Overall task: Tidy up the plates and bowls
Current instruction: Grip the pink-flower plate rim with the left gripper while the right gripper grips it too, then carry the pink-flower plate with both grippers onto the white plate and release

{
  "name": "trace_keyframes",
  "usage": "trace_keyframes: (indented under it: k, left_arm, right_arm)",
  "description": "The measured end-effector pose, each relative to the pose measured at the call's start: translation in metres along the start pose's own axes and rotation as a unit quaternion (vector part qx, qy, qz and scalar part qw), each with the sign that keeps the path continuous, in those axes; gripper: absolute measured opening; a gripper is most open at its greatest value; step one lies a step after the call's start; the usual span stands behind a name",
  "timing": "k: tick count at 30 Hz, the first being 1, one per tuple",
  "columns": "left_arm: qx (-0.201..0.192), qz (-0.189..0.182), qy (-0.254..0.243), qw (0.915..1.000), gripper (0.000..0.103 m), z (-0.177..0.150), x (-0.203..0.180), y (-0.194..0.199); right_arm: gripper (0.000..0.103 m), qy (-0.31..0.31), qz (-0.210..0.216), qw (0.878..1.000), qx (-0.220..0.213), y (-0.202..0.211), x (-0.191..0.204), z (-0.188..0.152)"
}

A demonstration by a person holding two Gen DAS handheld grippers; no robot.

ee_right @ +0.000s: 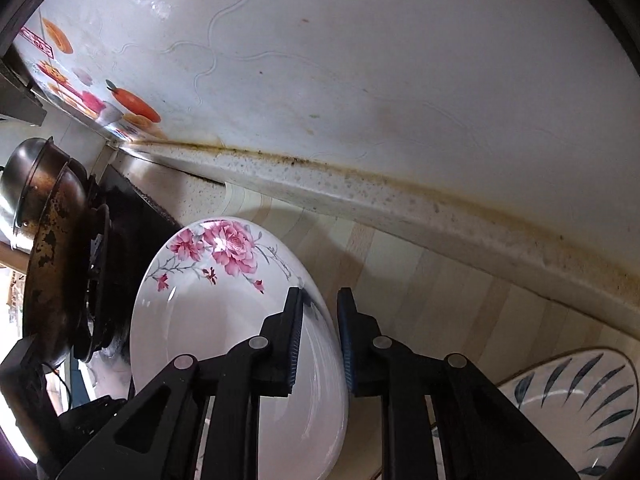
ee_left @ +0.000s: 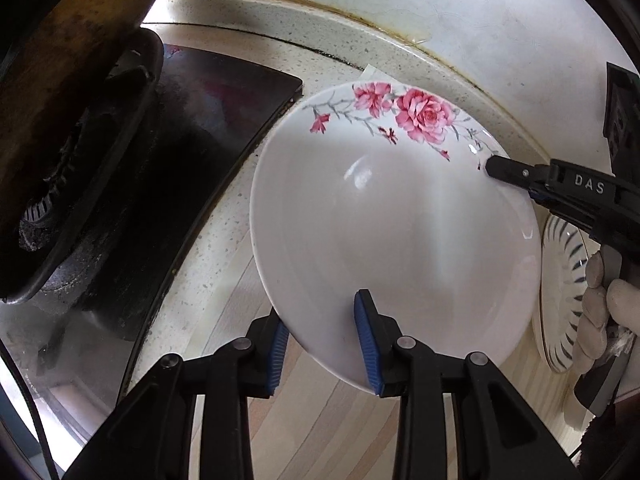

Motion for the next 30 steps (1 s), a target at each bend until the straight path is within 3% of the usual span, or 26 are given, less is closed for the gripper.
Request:
trace_keyframes:
  k: [6, 15, 30]
  left_arm:
    - [0.009, -0.032, -0.009, 0.9994, 0.030, -0.014, 0.001, 0.014]
    - [-0.005, -0.031, -0.028, 0.9991, 0.030, -0.026, -0.013, 0.039]
    - [-0.009, -0.061, -0.078, 0.9950, 0.030, -0.064, -0.065, 0.105]
  right_arm:
    - [0.016, -0.003, 0.012, 1.000, -0.007, 0.025, 0.001, -0.015]
    - [0.016, -0.011, 0.016, 1.000, -0.017, 0.066, -0.007, -0.056]
    - [0.016, -0.063, 0.029, 0.995, -0.066, 0.197, -0.033, -0.147]
Point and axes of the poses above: each gripper's, at about its wrist camera, not at the fingertips, and y roughly against the way its jaws point, x to its left, z to its top, the point moved 3 cm from there along -y, roughly the way its jaws point, and after that the axes turned 6 degrees about -x, right-handed, at the moved point
